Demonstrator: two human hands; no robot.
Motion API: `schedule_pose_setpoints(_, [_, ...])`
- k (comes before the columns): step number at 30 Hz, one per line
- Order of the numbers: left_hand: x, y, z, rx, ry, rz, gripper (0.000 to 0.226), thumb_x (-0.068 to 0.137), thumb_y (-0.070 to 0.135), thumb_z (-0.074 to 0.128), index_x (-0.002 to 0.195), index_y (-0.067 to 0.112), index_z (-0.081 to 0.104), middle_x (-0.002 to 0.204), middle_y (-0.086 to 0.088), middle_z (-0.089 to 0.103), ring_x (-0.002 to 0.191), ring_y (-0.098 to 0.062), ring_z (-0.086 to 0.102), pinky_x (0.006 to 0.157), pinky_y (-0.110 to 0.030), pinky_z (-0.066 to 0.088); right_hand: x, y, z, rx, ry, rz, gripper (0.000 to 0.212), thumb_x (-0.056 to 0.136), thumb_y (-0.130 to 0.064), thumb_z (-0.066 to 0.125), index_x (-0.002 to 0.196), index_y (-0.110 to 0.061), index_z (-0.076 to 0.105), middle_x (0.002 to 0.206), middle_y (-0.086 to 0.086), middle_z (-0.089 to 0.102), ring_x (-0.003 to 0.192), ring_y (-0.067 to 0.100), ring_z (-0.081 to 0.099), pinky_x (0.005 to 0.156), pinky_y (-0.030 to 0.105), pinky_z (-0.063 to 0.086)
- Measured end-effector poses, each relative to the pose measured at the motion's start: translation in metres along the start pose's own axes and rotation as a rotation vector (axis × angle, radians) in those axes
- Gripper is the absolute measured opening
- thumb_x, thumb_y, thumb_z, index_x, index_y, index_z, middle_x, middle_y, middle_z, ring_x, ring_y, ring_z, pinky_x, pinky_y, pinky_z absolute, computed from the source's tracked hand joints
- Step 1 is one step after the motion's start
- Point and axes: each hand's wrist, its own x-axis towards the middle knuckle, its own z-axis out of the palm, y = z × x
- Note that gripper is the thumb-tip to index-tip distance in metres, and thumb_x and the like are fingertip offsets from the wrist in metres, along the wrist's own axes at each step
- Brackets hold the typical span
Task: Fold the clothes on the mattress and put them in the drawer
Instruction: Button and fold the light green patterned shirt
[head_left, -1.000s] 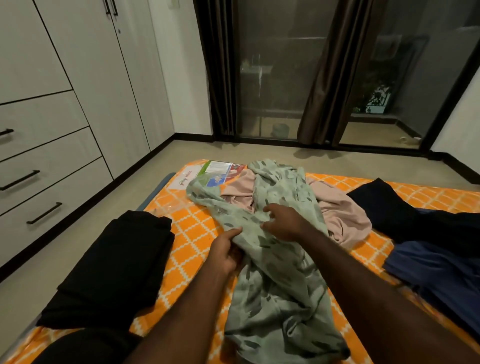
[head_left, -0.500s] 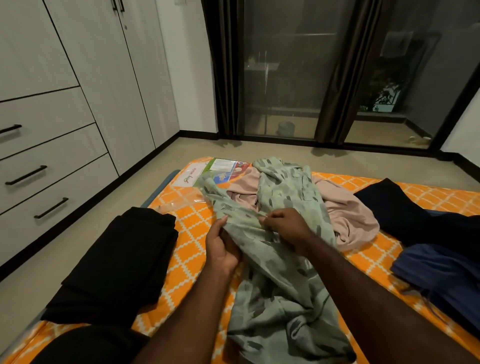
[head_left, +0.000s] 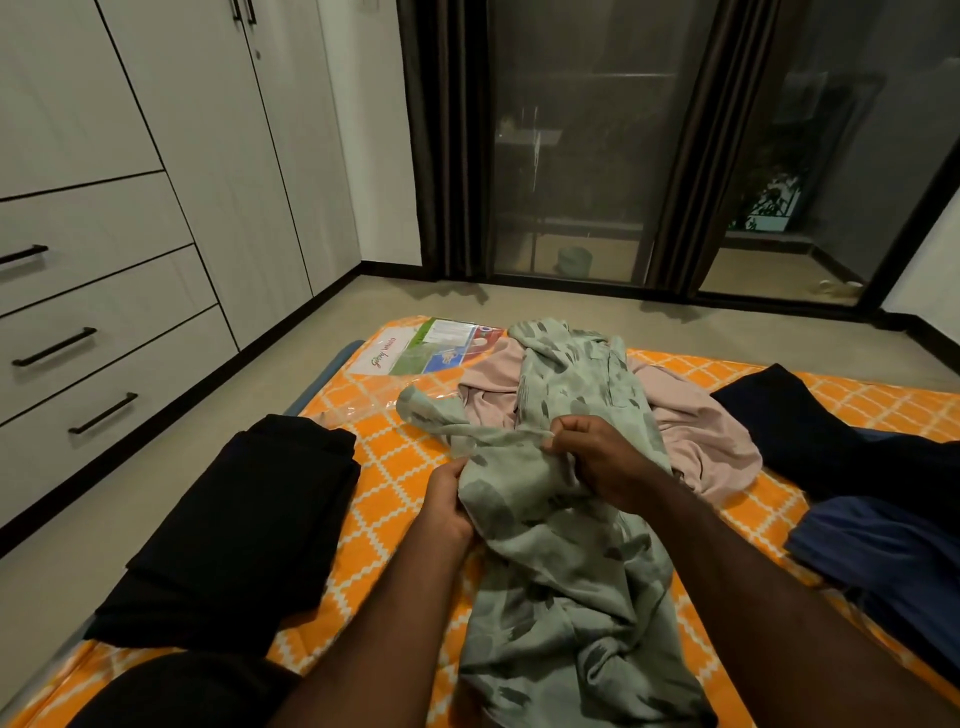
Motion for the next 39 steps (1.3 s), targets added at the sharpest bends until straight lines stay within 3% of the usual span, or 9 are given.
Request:
schedule_pose_setpoints(2, [-0.004, -0.001, 0.002, -0.002, -0.018, 0.003, 0.038, 0.102, 0.031, 0.050, 0.114, -0.001, 0.068, 0.095, -0.022, 0.076, 0.096, -0.040, 0.067, 0.080, -0.045, 0.053, 0.000, 0.000, 0.001, 0.048, -0.035, -0.006, 0.010, 0.066, -0.012, 0.072, 0.069, -0.019, 0.065, 0.066, 0.002, 0.056, 0.059, 0.020, 0.046, 0.049, 0.028, 0.036])
schedule_pose_setpoints(7, [0.001, 0.006, 0.000, -0.163, -0.061, 0.149, 0.049, 0.096, 0.043, 0.061, 0.128, 0.005, 0.064, 0.125, -0.025, 0.067, 0.119, -0.045, 0.061, 0.106, -0.059, 0.044, 0.000, 0.004, -0.010, 0.162, -0.136, 0.009, 0.056, 0.069, 0.002, 0.058, 0.122, -0.014, 0.069, 0.101, 0.017, 0.065, 0.090, 0.028, 0.058, 0.076, 0.036, 0.049])
schedule_pose_setpoints(13, [0.004, 0.012, -0.004, -0.242, 0.025, 0.317, 0.086, 0.065, 0.039, 0.093, 0.141, 0.025, 0.057, 0.138, -0.015, 0.062, 0.123, -0.041, 0.061, 0.101, -0.067, 0.046, -0.006, 0.001, -0.002, -0.001, -0.076, 0.126, 0.052, 0.069, -0.010, 0.056, 0.116, -0.023, 0.074, 0.113, 0.003, 0.066, 0.090, 0.023, 0.064, 0.067, 0.028, 0.051])
schedule_pose_setpoints(18, [-0.017, 0.014, 0.011, -0.090, -0.132, 0.344, 0.060, 0.086, 0.028, 0.072, 0.143, 0.022, 0.053, 0.136, -0.016, 0.063, 0.119, -0.037, 0.064, 0.086, -0.054, 0.058, -0.006, 0.000, 0.007, -0.080, -0.047, 0.204, 0.026, 0.099, -0.034, 0.056, 0.111, -0.024, 0.077, 0.120, 0.008, 0.070, 0.111, 0.026, 0.065, 0.104, 0.048, 0.049])
schedule_pose_setpoints(24, [-0.027, 0.006, 0.024, 0.230, -0.328, 0.286, 0.060, 0.088, 0.031, 0.069, 0.143, 0.013, 0.053, 0.135, -0.021, 0.063, 0.120, -0.043, 0.062, 0.101, -0.059, 0.048, -0.006, -0.015, 0.015, 0.131, 0.004, 0.119, 0.042, 0.097, -0.044, 0.063, 0.113, -0.006, 0.070, 0.092, 0.007, 0.070, 0.078, 0.020, 0.065, 0.068, 0.031, 0.056])
schedule_pose_setpoints(29, [-0.028, 0.006, 0.032, 0.213, -0.310, 0.234, 0.052, 0.099, 0.038, 0.055, 0.137, 0.003, 0.059, 0.135, -0.024, 0.061, 0.126, -0.043, 0.058, 0.112, -0.059, 0.040, -0.004, -0.020, 0.013, 0.160, 0.018, 0.085, 0.020, 0.094, -0.016, 0.071, 0.106, 0.000, 0.071, 0.086, 0.010, 0.073, 0.064, 0.018, 0.068, 0.050, 0.027, 0.052])
schedule_pose_setpoints(34, [-0.020, 0.016, 0.032, 0.255, -0.313, 0.400, 0.041, 0.096, 0.005, 0.059, 0.137, 0.008, 0.057, 0.130, -0.017, 0.067, 0.119, -0.037, 0.065, 0.101, -0.051, 0.052, -0.003, -0.025, 0.008, 0.280, 0.044, 0.020, 0.022, 0.096, -0.002, 0.059, 0.075, -0.010, 0.059, 0.066, 0.005, 0.053, 0.045, 0.011, 0.048, 0.039, 0.020, 0.037])
schedule_pose_setpoints(36, [-0.019, 0.020, 0.036, 0.286, -0.357, 0.435, 0.053, 0.093, -0.009, 0.057, 0.141, 0.011, 0.051, 0.130, -0.014, 0.067, 0.120, -0.037, 0.064, 0.100, -0.053, 0.052, -0.004, -0.029, 0.007, 0.322, 0.076, -0.009, 0.011, 0.094, -0.002, 0.056, 0.090, -0.009, 0.062, 0.074, 0.006, 0.055, 0.050, 0.012, 0.052, 0.042, 0.021, 0.041])
schedule_pose_setpoints(39, [-0.023, 0.022, 0.045, 0.340, -0.350, 0.412, 0.051, 0.091, -0.011, 0.058, 0.136, 0.015, 0.055, 0.124, -0.013, 0.070, 0.113, -0.035, 0.068, 0.093, -0.050, 0.057, -0.004, -0.031, 0.006, 0.390, 0.072, -0.066, 0.038, 0.088, -0.009, 0.054, 0.122, -0.017, 0.069, 0.101, 0.018, 0.062, 0.075, 0.032, 0.050, 0.061, 0.029, 0.039])
